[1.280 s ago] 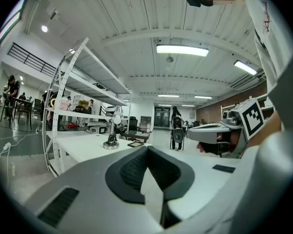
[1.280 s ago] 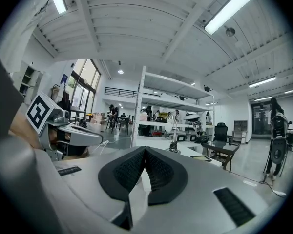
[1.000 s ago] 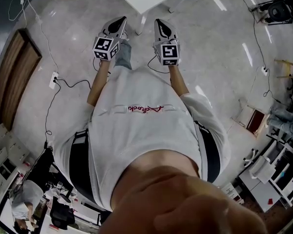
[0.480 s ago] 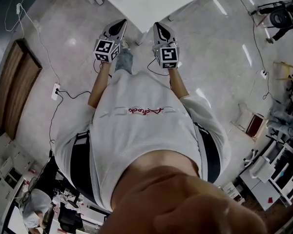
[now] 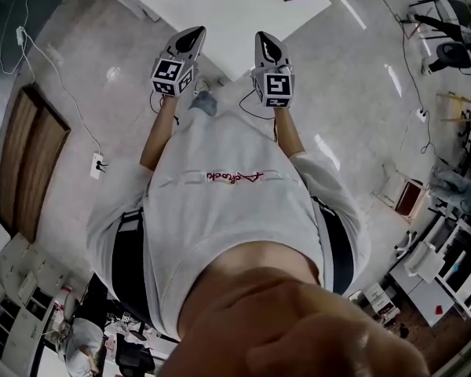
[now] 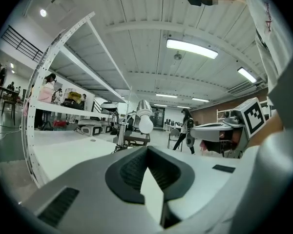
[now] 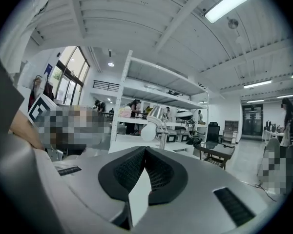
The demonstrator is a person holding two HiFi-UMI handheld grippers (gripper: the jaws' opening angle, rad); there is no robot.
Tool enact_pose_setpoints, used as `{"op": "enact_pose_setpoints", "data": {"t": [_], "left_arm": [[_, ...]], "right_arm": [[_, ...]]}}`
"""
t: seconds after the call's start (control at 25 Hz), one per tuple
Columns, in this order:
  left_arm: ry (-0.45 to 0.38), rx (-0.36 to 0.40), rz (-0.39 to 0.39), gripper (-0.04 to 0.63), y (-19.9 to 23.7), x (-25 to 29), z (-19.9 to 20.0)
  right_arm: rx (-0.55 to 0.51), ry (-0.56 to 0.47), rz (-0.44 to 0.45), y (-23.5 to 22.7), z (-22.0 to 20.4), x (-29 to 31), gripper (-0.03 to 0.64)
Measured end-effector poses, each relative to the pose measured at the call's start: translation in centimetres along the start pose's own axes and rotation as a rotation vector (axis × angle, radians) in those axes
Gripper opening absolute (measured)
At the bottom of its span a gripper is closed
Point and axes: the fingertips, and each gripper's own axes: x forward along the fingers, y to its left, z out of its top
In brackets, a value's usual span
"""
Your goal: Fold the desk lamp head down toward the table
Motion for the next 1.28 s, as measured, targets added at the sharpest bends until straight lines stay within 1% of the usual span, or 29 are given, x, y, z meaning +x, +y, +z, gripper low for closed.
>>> {"op": "enact_pose_setpoints", "data": {"t": [0.16, 0.32, 0.52, 0.68, 0.84, 1.08, 1.28], "left_arm": [[0.005, 0.014, -0.024, 0.025, 3.5, 2.3, 1.2], [0.007, 0.025, -0.048, 0.025, 6.2, 4.8, 2.3], [0.029, 0.034, -0.079, 0.025, 7.5, 8.2, 2.4], [0.051, 0.029, -0.090, 0.026, 8.0, 9.7, 2.0], [0.067, 0.013, -0.080, 0.025, 8.0, 11.0, 1.3], [0.080, -0.001, -0.011, 0.025, 7.6, 12.8, 0.9], [0.086, 0.012, 0.039, 0.025, 7.6, 13.3, 0.9]], "right_arm": [[0.006, -0.008, -0.058, -2.0, 1.0, 3.7, 0.021], [0.001, -0.013, -0.091, -3.5, 1.9, 6.4, 0.021], [0.013, 0.001, -0.127, -5.8, 1.4, 7.9, 0.021], [0.021, 0.013, -0.126, -6.8, 0.9, 8.8, 0.021], [0.029, 0.025, -0.101, -7.8, 0.3, 9.8, 0.021], [0.021, 0.016, 0.017, -9.2, 0.5, 11.5, 0.021], [0.032, 0.018, 0.069, -10.1, -0.3, 12.2, 0.021]]}}
